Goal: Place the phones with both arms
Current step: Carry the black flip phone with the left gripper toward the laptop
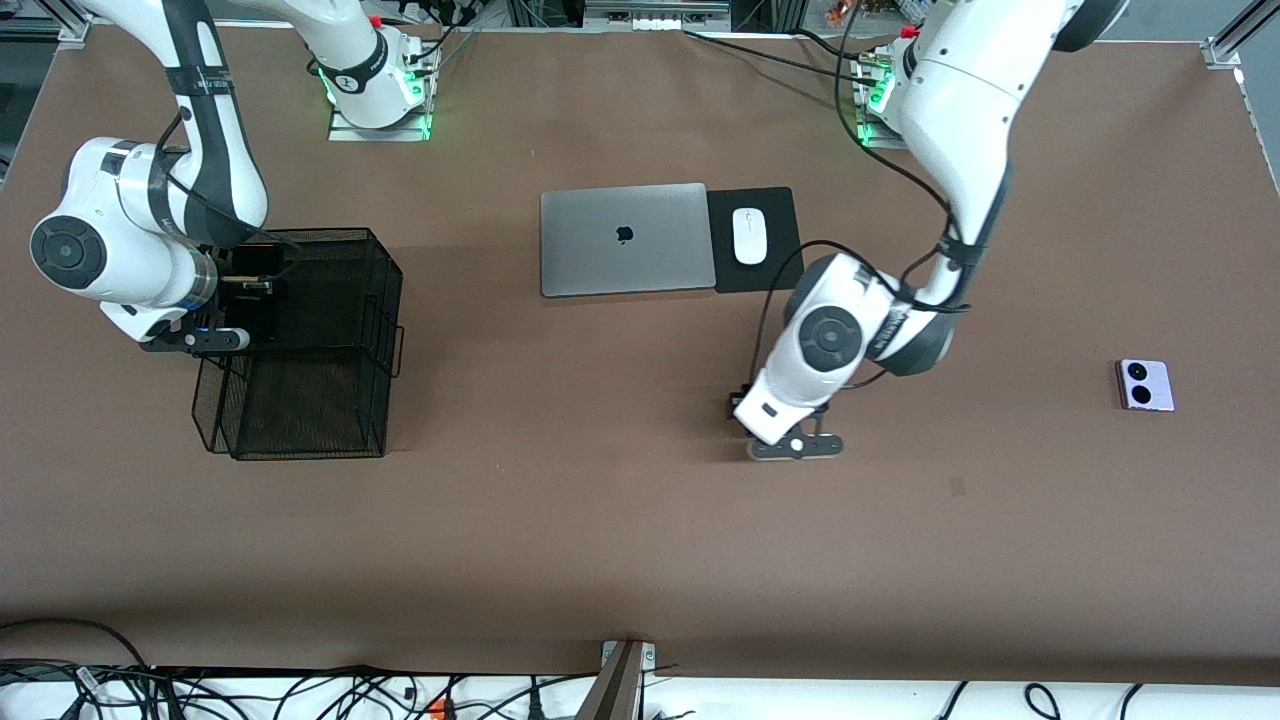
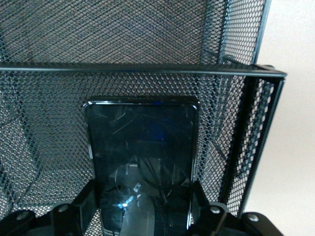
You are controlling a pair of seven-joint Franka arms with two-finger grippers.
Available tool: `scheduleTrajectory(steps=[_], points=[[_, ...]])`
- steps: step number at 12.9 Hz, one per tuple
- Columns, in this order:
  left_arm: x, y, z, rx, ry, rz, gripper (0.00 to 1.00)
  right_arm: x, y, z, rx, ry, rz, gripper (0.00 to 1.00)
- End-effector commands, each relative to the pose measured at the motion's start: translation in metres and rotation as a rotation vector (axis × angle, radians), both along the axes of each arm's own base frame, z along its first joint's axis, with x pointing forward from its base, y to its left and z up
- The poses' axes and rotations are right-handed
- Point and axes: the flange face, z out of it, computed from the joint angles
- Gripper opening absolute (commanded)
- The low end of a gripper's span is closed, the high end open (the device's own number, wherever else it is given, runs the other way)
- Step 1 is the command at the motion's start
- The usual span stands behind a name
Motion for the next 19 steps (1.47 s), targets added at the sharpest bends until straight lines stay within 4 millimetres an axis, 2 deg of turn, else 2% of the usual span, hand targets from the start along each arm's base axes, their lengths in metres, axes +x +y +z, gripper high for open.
scheduleTrajectory(steps=[1,2,4,5,6,8,11,13,14,17,18,19], points=[[0.007,-0.038,-0.001,-0.009,-0.018,0.012,0.19,0.001,0.001,0.009,0.014,-0.001,0.008,0.40],[0.009,-0.056,-0.004,-0.018,-0.033,0.018,0.19,0.003,0.001,0.010,0.013,-0.008,0.007,0.79],[0.013,-0.075,-0.013,-0.017,-0.058,0.034,0.18,0.008,0.002,0.018,0.015,-0.025,0.006,0.90],[0.010,-0.086,-0.017,-0.008,-0.063,0.045,0.18,0.011,0.003,0.021,0.013,-0.033,0.004,0.99],[0.006,-0.096,-0.023,-0.002,-0.066,0.051,0.16,0.015,0.003,0.026,0.012,-0.044,0.005,0.99],[0.002,-0.115,-0.021,-0.017,-0.083,0.060,0.16,0.022,0.005,0.037,0.011,-0.065,0.009,0.99],[-0.001,-0.127,-0.022,-0.029,-0.091,0.067,0.16,0.047,0.013,0.093,0.011,-0.079,0.011,0.99],[0.002,-0.143,-0.029,-0.051,-0.117,0.064,0.17,0.063,0.023,0.129,0.048,-0.126,-0.012,0.99],[0.006,-0.148,-0.033,-0.065,-0.135,0.068,0.17,0.069,0.030,0.138,0.065,-0.137,-0.016,0.99],[-0.004,-0.162,-0.041,-0.056,-0.149,0.075,0.17,0.080,0.046,0.152,0.082,-0.149,-0.014,0.99],[-0.006,-0.165,-0.042,-0.054,-0.149,0.073,0.24,0.081,0.047,0.154,0.083,-0.153,-0.021,0.99],[-0.007,-0.166,-0.042,-0.054,-0.149,0.071,0.42,0.081,0.050,0.155,0.079,-0.155,-0.031,0.99]])
